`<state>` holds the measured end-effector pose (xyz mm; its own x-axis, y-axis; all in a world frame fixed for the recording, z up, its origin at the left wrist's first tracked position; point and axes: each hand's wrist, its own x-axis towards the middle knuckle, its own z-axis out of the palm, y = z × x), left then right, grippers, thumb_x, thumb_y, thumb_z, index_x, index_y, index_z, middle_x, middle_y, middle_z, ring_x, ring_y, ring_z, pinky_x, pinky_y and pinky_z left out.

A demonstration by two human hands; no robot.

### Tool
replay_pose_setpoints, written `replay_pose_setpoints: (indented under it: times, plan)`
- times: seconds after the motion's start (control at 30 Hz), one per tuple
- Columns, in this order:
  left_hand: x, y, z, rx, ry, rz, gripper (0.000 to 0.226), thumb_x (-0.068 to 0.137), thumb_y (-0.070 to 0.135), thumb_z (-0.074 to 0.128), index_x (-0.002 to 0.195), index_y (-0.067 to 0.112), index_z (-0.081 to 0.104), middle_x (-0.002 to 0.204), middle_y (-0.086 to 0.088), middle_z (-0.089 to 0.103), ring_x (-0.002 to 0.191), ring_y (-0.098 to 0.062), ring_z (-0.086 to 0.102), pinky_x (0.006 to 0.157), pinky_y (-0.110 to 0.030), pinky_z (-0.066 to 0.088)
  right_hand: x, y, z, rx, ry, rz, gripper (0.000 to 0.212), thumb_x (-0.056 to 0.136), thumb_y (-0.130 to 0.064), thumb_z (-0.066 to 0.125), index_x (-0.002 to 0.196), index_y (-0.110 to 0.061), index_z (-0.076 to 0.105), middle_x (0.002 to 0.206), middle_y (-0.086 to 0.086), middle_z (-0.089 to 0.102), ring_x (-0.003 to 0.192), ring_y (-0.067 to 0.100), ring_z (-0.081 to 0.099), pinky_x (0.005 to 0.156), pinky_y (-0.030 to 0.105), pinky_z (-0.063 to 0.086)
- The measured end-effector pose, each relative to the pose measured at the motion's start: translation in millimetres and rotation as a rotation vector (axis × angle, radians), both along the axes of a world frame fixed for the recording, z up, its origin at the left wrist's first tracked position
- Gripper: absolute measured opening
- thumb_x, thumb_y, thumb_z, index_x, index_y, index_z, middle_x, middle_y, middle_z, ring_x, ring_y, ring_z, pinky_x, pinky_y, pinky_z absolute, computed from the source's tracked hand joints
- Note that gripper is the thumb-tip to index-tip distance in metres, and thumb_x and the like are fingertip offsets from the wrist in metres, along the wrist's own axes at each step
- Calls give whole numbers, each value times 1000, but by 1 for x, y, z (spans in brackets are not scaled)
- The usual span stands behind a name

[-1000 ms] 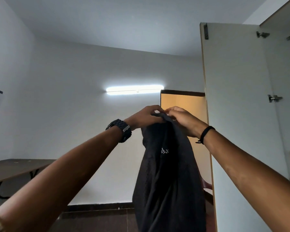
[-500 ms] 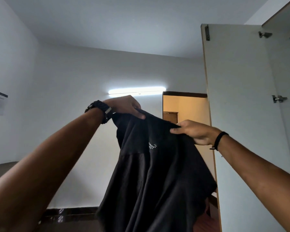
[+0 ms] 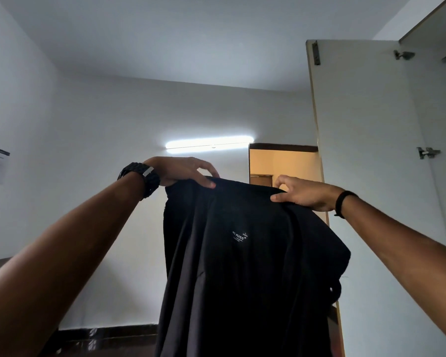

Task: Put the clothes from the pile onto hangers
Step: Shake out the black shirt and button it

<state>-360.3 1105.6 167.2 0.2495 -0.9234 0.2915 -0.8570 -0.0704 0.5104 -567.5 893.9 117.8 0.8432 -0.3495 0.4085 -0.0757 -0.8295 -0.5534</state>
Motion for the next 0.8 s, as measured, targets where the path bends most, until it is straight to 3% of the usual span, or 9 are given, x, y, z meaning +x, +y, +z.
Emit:
replay_pose_setpoints:
  times: [0.1, 0.17, 0.27, 0.37, 0.43, 0.57, 0.67, 0.73, 0.8]
  plan:
    - [1, 1, 3, 46, 131, -89, 27, 78, 17, 72, 102, 18, 58, 102, -19, 65, 75, -25, 65, 55, -28, 54, 8, -9, -3, -151, -166, -4, 12, 97, -15, 53, 94, -23, 45, 104, -3, 52, 91, 16, 53, 75, 26, 46]
    - [4, 2, 1, 60, 215, -213, 14, 89, 20, 65, 100, 12, 61, 99, -12, 65, 78, -19, 65, 61, -26, 54, 8, -13, -4, -70, -218, 96, 15, 95, -7, 54, 87, -20, 52, 100, 1, 57, 99, 23, 54, 82, 33, 47]
    - [10, 4, 3, 35, 196, -225, 19, 93, 15, 57, 107, 4, 65, 107, -13, 68, 91, -21, 66, 76, -28, 55, 3, -10, -5, 181, -90, 289, 19, 92, 3, 53, 88, -15, 60, 99, 8, 60, 96, 25, 57, 76, 28, 53]
    - [6, 3, 9, -14, 24, -78, 17, 90, 4, 59, 105, 8, 67, 101, -15, 68, 85, -25, 65, 69, -30, 55, -1, -3, -6, 375, 29, 453, 21, 89, 5, 53, 94, -13, 61, 102, 10, 62, 92, 25, 62, 69, 27, 56]
    - [1, -1, 12, -99, -218, 61, 14, 89, 7, 62, 100, 15, 66, 95, -10, 70, 79, -22, 64, 64, -27, 51, 1, 2, -8, 435, 52, 482, 22, 84, 4, 55, 98, -14, 59, 100, 10, 63, 87, 24, 63, 64, 27, 56]
    - [1, -7, 19, -217, -667, 225, 15, 90, 17, 60, 79, 26, 63, 90, 0, 67, 90, -20, 59, 79, -29, 46, 12, 7, -16, 354, -24, 264, 26, 93, 7, 47, 104, -16, 52, 105, 16, 54, 83, 20, 59, 57, 21, 52]
    - [6, -5, 26, -295, -688, 305, 20, 93, 19, 55, 77, 11, 64, 97, -7, 67, 94, -22, 56, 89, -34, 42, 13, 8, -17, 551, -44, 280, 20, 96, 3, 45, 110, -9, 53, 97, 12, 64, 71, 15, 69, 56, 22, 55]
    - [8, -5, 29, -286, -699, 342, 29, 95, 22, 50, 74, 4, 59, 88, -10, 63, 88, -25, 53, 84, -35, 41, 10, 8, -13, 587, -23, 297, 21, 98, -2, 43, 114, 1, 57, 95, 11, 70, 74, 15, 71, 61, 23, 56]
    - [8, -7, 31, -273, -729, 381, 36, 96, 22, 46, 62, 9, 43, 73, -6, 52, 77, -24, 45, 71, -33, 34, 8, 11, -6, 532, -9, 270, 29, 99, -6, 44, 121, 7, 57, 102, 12, 71, 85, 16, 71, 70, 23, 58]
